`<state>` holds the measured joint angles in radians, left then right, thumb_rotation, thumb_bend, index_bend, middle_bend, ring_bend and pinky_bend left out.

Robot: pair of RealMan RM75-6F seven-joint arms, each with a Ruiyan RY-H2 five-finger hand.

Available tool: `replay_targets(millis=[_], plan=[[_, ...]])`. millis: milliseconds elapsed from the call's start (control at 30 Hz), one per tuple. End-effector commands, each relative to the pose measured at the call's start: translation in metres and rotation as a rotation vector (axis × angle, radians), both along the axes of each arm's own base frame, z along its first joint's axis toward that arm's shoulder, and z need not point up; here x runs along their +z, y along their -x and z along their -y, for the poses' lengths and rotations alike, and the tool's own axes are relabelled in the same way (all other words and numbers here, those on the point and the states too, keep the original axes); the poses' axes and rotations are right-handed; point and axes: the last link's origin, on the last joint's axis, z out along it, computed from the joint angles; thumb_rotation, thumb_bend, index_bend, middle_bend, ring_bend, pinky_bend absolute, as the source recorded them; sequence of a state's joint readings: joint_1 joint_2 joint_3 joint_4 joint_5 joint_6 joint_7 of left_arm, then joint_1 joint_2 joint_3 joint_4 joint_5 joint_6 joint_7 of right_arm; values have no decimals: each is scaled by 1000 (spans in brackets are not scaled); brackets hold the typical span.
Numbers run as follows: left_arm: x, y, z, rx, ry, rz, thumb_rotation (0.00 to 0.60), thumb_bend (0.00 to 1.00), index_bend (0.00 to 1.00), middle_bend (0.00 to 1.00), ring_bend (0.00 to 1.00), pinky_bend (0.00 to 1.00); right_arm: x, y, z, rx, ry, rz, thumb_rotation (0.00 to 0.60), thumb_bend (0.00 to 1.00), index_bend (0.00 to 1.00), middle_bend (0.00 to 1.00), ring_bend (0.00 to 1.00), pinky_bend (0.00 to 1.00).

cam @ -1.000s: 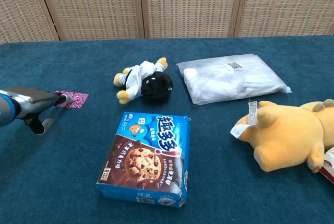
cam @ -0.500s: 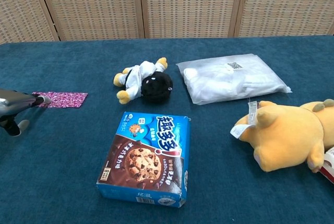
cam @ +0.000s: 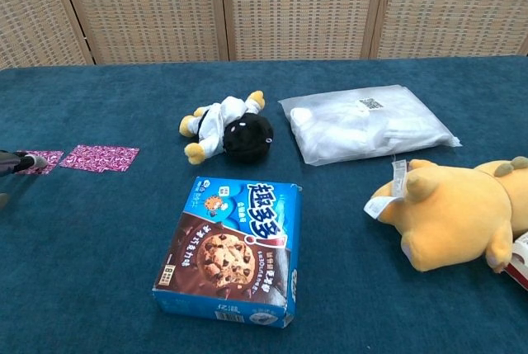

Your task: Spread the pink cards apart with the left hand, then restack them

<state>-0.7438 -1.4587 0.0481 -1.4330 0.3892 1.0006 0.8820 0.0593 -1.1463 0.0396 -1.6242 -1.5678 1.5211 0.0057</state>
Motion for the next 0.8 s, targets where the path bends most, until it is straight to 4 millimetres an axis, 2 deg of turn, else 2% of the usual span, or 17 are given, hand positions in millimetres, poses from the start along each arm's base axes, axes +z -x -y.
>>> replay_targets(millis=[33,200,433,667,800], plan=[[4,2,0,-1,-7,2,600,663,0,0,0,0,-1,0,0,0,-2,0,600,28,0,0,0,0],[10,-2,-2,-3,-29,41,600,663,0,0,0,0,-1,0,1,1,0,2,600,28,0,0,0,0],[15,-27,-8,-36,-45,141,600,658,0,0,0,0,-2,0,1,1,-2,-1,600,28,0,0,0,0],[-1,-44,-8,-59,-23,141,600,659,0,0,0,0,0,0,1,-1,1,5,600,28,0,0,0,0],[-8,-48,-9,-58,-18,137,600,659,0,0,0,0,1,1,1,-2,2,8,600,28,0,0,0,0]])
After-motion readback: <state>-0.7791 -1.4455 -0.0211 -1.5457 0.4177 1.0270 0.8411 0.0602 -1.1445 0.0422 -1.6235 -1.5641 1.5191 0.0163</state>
